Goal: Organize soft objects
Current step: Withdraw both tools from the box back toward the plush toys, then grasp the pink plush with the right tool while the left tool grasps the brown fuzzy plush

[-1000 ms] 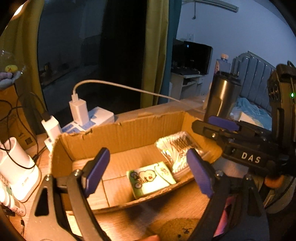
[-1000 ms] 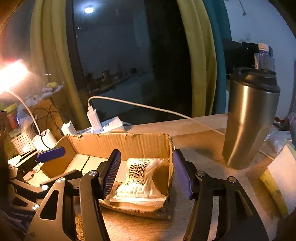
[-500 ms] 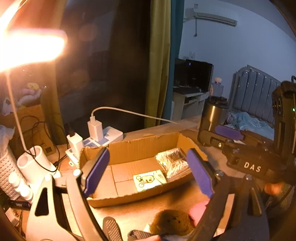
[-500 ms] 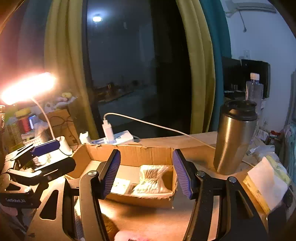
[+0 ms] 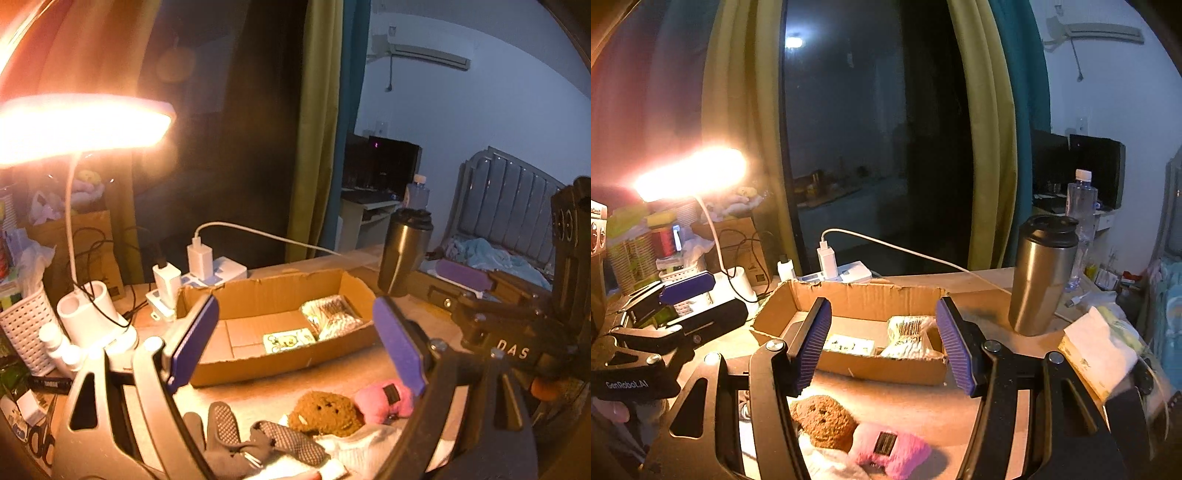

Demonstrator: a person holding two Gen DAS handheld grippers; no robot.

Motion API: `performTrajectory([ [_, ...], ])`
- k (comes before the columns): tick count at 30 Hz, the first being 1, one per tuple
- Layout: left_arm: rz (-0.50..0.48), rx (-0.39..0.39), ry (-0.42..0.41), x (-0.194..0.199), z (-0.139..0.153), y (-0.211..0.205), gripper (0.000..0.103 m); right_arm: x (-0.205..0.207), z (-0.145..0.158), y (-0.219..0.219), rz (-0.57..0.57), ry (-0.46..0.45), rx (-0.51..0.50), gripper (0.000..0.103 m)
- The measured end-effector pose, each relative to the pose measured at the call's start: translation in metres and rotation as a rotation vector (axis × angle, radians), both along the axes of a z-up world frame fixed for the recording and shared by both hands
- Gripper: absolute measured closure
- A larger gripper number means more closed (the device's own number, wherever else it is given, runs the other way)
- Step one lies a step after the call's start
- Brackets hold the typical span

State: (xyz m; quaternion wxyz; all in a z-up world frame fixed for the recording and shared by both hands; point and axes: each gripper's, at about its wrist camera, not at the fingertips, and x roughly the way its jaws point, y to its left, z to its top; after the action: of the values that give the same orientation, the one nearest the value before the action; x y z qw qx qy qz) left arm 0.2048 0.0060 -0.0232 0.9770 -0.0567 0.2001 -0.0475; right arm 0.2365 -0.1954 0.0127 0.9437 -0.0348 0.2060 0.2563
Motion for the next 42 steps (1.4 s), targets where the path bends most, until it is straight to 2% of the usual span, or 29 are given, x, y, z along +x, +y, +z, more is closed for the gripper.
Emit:
performTrajectory([
  [6,-0.004,-0.01,-0.02,-0.021,0.002,0.002,0.016,-0.018,0.002,-0.003,-0.011,-0.009,-0.016,0.04],
  [10,-0.004,-0.013,-0.016,-0.032,-0.001,0.003,0.016,-0.027,-0.002,-0.007,-0.015,-0.003,-0.023,0.033],
  [20,0.003,-0.011,0.011,-0.049,-0.012,0.001,0.016,-0.035,-0.02,-0.016,-0.028,0.04,-0.039,0.033],
  [35,0.011,0.005,0.114,-0.036,-0.042,-0.004,0.016,-0.02,-0.062,-0.02,-0.03,0.157,-0.06,0.033],
  [42,-0.004,0.019,0.162,-0.024,-0.051,-0.014,0.016,-0.003,-0.084,-0.018,-0.048,0.26,-0.094,0.033],
])
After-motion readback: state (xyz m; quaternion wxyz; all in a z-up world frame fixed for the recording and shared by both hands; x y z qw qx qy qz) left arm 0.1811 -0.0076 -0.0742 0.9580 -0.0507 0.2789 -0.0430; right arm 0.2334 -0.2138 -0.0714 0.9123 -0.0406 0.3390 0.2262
